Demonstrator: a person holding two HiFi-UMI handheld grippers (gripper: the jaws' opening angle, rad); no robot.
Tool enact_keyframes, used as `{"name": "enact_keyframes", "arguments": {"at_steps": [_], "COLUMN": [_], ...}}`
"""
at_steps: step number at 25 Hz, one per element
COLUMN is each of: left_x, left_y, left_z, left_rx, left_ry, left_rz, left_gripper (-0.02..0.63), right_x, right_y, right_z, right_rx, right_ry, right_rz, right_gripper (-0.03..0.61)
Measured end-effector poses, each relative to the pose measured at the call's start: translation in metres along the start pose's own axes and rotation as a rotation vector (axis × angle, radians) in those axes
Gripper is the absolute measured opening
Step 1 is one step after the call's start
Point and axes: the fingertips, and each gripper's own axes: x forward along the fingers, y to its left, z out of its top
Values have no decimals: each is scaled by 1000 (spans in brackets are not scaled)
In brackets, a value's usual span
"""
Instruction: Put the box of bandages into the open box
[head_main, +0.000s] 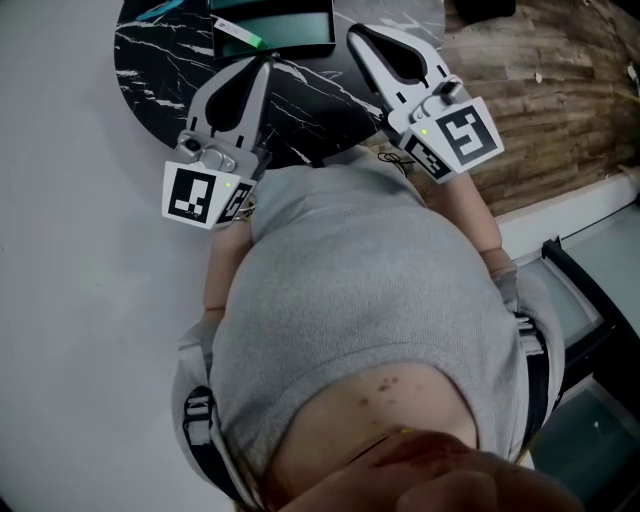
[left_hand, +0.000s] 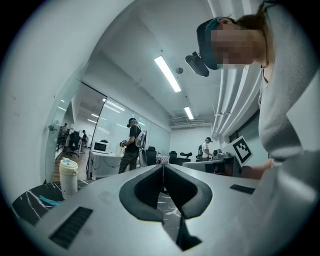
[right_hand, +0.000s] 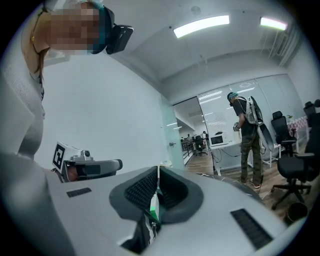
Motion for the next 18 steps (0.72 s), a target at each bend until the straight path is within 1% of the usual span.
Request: {"name": "enact_keyframes", "arguments": {"at_steps": [5, 8, 12, 18], "left_x": [-13, -15, -28, -73], "left_y": [-13, -15, -20, -19], "left_z": [5, 13, 15, 22], "left_rx": [3, 21, 22, 27], "left_ry": [-8, -27, -16, -11], "left_rz": [18, 5, -27, -47], "left_gripper": [12, 12, 12, 12], "right_x": [-10, -13, -17, -26], "right_y": [14, 22, 38, 82], "right_z": [0, 3, 8, 3], "right_rx": [-3, -9, -3, 22], "right_ry": [-3, -14, -29, -58], "right_rz": [22, 23, 9, -40], "right_gripper": [72, 72, 72, 72]}}
